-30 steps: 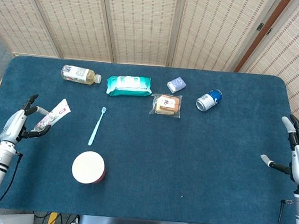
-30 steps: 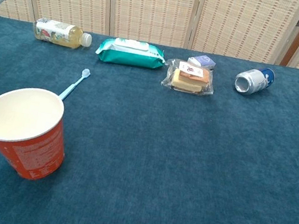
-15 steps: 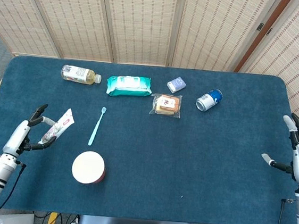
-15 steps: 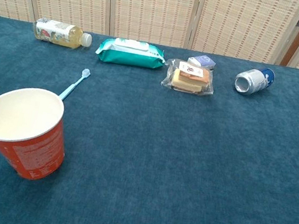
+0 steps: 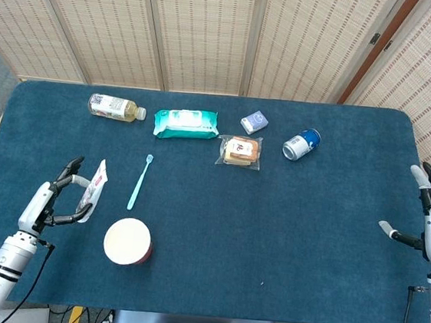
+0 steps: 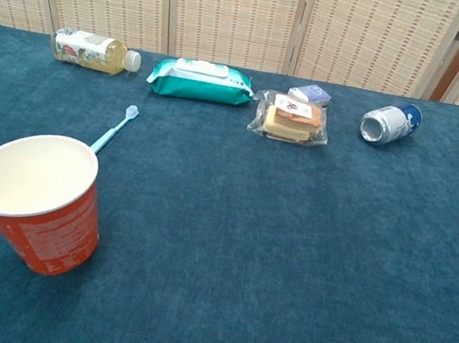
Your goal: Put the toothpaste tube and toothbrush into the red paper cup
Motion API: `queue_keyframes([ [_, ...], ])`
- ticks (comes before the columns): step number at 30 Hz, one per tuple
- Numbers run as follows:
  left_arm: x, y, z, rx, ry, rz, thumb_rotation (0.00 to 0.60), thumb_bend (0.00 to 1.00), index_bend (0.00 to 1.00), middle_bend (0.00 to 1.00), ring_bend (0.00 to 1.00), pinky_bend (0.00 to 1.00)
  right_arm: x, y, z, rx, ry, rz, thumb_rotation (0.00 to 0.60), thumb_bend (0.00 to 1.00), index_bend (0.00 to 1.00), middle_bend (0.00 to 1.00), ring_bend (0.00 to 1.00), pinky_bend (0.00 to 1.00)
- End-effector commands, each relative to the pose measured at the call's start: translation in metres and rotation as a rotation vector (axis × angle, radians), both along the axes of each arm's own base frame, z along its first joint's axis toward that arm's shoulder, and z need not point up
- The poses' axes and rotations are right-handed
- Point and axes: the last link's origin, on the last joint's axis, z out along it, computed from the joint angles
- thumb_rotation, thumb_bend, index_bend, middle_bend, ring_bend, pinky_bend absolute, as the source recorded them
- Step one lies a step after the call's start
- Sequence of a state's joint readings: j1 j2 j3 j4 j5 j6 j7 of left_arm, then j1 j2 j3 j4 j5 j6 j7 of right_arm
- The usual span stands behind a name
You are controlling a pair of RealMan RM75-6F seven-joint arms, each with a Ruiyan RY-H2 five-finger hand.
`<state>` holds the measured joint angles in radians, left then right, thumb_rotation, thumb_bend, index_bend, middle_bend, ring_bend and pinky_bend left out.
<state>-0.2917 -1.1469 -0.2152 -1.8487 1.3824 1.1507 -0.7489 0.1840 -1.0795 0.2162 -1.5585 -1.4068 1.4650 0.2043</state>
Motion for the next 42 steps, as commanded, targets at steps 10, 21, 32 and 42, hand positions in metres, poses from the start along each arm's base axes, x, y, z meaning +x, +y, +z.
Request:
queue_keyframes([
  [10, 0.01, -0.008, -0.027, -0.042, -0.103, -0.031, 0.6, 0.35, 0.88, 0.06, 0.0, 0.0, -0.005, 0.002, -0.001, 0.002, -0.007, -0.011, 0.6, 0.0, 0.05, 0.0, 0.03, 0.37],
  [21, 0.026, -0.012, -0.046, -0.088, -0.173, -0.092, 0.6, 0.36, 0.89, 0.06, 0.0, 0.0, -0.01, 0.005, -0.002, 0.002, -0.015, -0.022, 0.6, 0.0, 0.05, 0.0, 0.03, 0.37],
  [32, 0.025, -0.013, -0.068, -0.149, -0.212, -0.125, 0.6, 0.36, 0.89, 0.06, 0.0, 0.0, -0.015, 0.009, -0.003, 0.002, -0.023, -0.03, 0.6, 0.0, 0.05, 0.0, 0.03, 0.37],
  [42, 0.014, -0.017, -0.085, -0.144, -0.194, -0.113, 0.6, 0.37, 0.89, 0.06, 0.0, 0.0, -0.017, 0.012, -0.003, 0.004, -0.027, -0.034, 0.6, 0.0, 0.05, 0.0, 0.03, 0.37],
])
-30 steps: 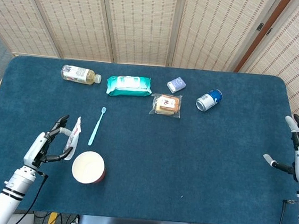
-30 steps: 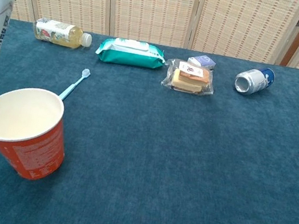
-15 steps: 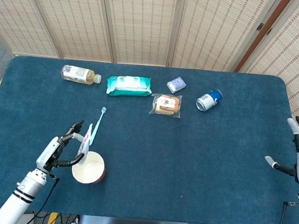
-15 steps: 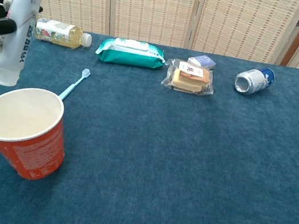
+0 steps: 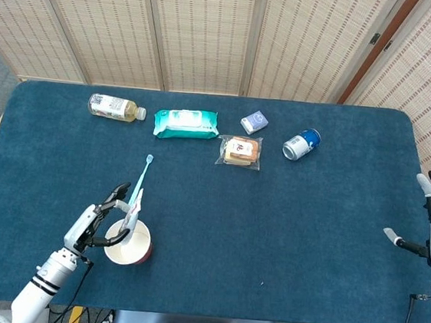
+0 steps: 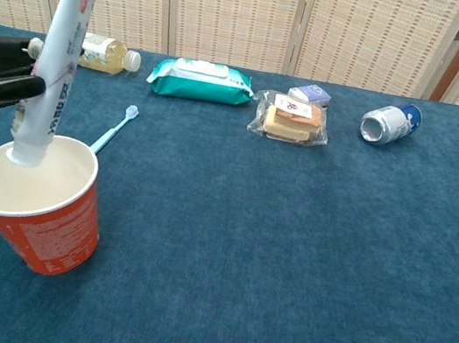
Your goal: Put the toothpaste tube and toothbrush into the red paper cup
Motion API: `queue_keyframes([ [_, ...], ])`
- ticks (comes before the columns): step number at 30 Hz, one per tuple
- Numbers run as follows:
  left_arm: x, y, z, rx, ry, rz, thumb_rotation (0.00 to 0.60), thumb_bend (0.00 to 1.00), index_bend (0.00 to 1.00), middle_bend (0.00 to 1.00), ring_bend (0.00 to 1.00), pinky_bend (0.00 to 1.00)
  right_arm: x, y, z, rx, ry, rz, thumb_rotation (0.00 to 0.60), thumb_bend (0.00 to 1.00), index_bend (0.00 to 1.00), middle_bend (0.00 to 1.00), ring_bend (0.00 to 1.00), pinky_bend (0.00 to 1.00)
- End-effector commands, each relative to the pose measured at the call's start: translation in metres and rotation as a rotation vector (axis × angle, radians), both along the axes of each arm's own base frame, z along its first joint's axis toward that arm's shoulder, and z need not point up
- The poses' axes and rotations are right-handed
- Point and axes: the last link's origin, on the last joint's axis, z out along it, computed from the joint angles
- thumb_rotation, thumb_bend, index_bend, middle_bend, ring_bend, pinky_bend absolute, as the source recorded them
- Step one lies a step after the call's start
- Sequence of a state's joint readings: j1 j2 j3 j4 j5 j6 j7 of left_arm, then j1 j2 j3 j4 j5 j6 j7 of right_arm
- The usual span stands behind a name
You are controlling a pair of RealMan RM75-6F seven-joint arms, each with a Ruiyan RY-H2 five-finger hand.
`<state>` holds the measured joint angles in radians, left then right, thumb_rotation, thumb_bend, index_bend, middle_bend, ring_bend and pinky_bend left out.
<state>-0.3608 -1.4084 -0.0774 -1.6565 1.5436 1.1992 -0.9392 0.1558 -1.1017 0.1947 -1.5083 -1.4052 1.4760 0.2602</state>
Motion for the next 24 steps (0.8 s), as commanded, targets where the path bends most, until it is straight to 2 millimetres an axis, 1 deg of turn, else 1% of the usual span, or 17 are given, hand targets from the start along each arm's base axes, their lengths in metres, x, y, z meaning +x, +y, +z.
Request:
queue_keyframes([
  [1, -0.004, -0.002, -0.004, -0.002, 0.003, 0.01, 0.6, 0.37, 0.89, 0.06, 0.0, 0.0, -0.001, 0.0, -0.001, 0.002, -0.002, -0.001, 0.6, 0.0, 0.05, 0.0, 0.03, 0.37],
  [7, -0.013, -0.007, -0.013, 0.005, 0.031, 0.024, 0.6, 0.37, 0.88, 0.06, 0.0, 0.0, -0.002, 0.001, -0.002, 0.005, -0.006, -0.002, 0.6, 0.0, 0.05, 0.0, 0.03, 0.37],
  [14, -0.021, -0.012, -0.022, -0.006, 0.045, 0.041, 0.6, 0.37, 0.86, 0.06, 0.0, 0.0, -0.002, 0.001, -0.004, 0.01, -0.01, -0.001, 0.6, 0.0, 0.05, 0.0, 0.03, 0.37],
  [24, -0.025, -0.015, -0.03, -0.018, 0.047, 0.048, 0.6, 0.37, 0.81, 0.06, 0.0, 0.0, -0.003, 0.002, -0.007, 0.015, -0.014, -0.003, 0.6, 0.0, 0.05, 0.0, 0.03, 0.37],
])
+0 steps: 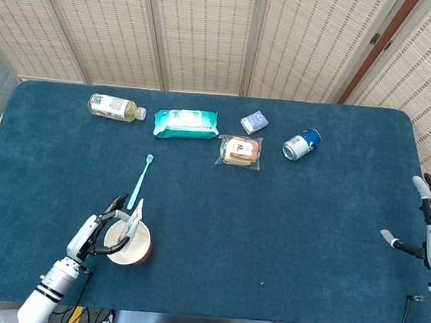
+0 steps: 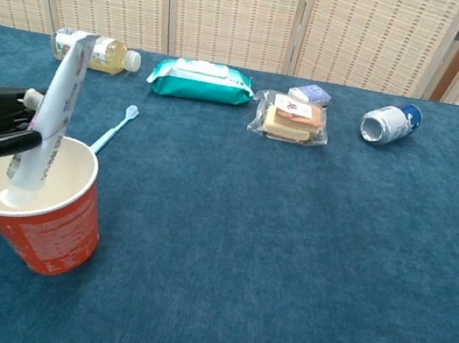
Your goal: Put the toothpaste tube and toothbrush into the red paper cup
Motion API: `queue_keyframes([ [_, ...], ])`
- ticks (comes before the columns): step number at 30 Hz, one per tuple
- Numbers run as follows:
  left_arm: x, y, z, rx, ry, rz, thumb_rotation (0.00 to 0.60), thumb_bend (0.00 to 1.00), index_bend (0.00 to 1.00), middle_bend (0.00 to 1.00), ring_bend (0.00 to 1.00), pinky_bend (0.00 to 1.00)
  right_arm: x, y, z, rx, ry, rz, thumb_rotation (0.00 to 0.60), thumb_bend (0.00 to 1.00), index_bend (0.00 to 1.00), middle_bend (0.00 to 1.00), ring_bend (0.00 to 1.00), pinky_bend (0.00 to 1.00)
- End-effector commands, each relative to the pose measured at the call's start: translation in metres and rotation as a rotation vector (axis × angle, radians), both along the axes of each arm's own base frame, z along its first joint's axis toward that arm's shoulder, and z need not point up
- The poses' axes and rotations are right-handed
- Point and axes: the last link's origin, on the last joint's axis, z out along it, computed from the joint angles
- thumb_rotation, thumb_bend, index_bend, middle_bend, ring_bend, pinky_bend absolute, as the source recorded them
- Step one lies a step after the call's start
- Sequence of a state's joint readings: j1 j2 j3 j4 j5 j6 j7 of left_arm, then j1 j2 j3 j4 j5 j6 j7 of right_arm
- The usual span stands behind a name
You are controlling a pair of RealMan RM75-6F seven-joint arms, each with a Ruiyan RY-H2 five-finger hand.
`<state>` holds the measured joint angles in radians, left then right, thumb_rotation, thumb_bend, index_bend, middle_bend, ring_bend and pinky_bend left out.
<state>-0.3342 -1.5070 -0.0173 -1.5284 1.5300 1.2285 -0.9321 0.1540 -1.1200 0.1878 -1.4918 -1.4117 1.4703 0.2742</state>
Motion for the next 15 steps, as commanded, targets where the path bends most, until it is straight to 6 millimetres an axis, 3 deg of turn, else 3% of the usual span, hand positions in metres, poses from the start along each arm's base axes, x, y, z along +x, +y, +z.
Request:
queue_keyframes([
  [1, -0.001, -0.001, -0.002, -0.004, 0.004, 0.001, 0.6, 0.37, 0.81, 0.06, 0.0, 0.0, 0.0, 0.0, -0.001, 0.002, 0.0, -0.001, 0.6, 0.0, 0.05, 0.0, 0.03, 0.37],
  [15, -0.009, -0.005, -0.013, -0.026, 0.019, 0.007, 0.6, 0.37, 0.73, 0.06, 0.0, 0.0, -0.002, 0.001, -0.004, 0.009, -0.005, -0.003, 0.6, 0.0, 0.05, 0.0, 0.03, 0.37],
])
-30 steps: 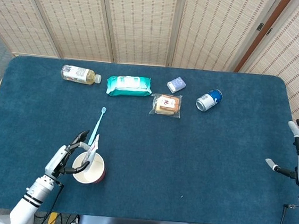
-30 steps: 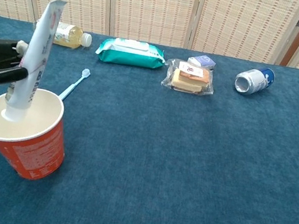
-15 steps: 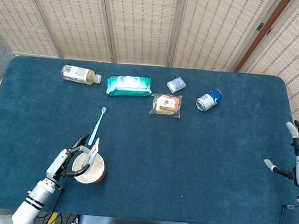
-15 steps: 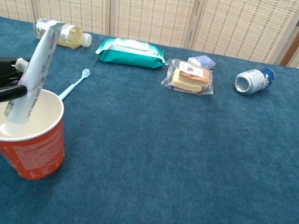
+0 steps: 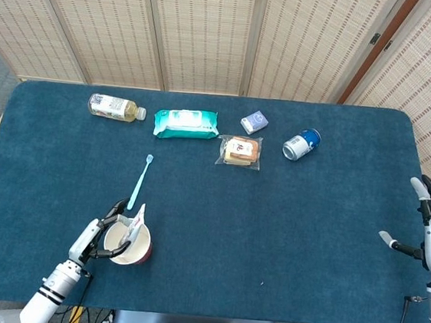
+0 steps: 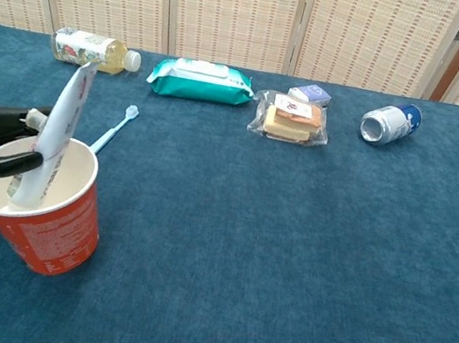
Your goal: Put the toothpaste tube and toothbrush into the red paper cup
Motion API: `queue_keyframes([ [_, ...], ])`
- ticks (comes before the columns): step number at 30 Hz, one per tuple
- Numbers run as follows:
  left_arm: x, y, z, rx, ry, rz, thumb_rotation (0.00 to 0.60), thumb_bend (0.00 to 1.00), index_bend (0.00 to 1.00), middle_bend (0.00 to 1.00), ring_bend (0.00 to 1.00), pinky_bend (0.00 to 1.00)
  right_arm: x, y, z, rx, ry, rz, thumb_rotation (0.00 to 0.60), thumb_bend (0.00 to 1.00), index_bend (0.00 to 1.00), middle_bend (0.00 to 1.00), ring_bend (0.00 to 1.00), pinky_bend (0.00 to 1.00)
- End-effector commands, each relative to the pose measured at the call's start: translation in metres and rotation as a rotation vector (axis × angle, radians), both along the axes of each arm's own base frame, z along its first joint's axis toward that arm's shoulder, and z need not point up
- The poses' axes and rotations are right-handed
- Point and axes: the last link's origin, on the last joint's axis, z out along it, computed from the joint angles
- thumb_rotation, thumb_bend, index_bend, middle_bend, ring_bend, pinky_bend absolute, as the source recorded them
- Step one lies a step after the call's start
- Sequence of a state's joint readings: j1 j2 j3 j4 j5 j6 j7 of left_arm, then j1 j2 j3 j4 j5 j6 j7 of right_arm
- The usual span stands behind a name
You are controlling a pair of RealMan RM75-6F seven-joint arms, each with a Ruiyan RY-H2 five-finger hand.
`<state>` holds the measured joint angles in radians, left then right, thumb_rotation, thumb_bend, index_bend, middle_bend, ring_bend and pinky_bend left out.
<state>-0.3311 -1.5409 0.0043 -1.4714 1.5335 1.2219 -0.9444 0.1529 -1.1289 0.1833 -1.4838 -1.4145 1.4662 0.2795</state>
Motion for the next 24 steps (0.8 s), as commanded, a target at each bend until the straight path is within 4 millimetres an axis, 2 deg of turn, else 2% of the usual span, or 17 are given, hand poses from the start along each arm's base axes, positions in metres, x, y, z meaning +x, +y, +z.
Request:
queue_keyframes([
  [1, -0.0011, -0.0008, -0.0015, -0.007, -0.001, 0.001, 0.6, 0.37, 0.73, 0.06, 0.0, 0.0, -0.0001, -0.0001, -0.0004, 0.001, 0.0, 0.0, 0.6, 0.0, 0.05, 0.0, 0.03, 0.37],
  [24, -0.0062, -0.0028, -0.0066, -0.032, 0.012, 0.0, 0.6, 0.37, 0.69, 0.06, 0.0, 0.0, -0.0006, -0.0002, -0.0033, 0.009, -0.005, -0.002, 0.6, 0.0, 0.05, 0.0, 0.03, 0.37],
])
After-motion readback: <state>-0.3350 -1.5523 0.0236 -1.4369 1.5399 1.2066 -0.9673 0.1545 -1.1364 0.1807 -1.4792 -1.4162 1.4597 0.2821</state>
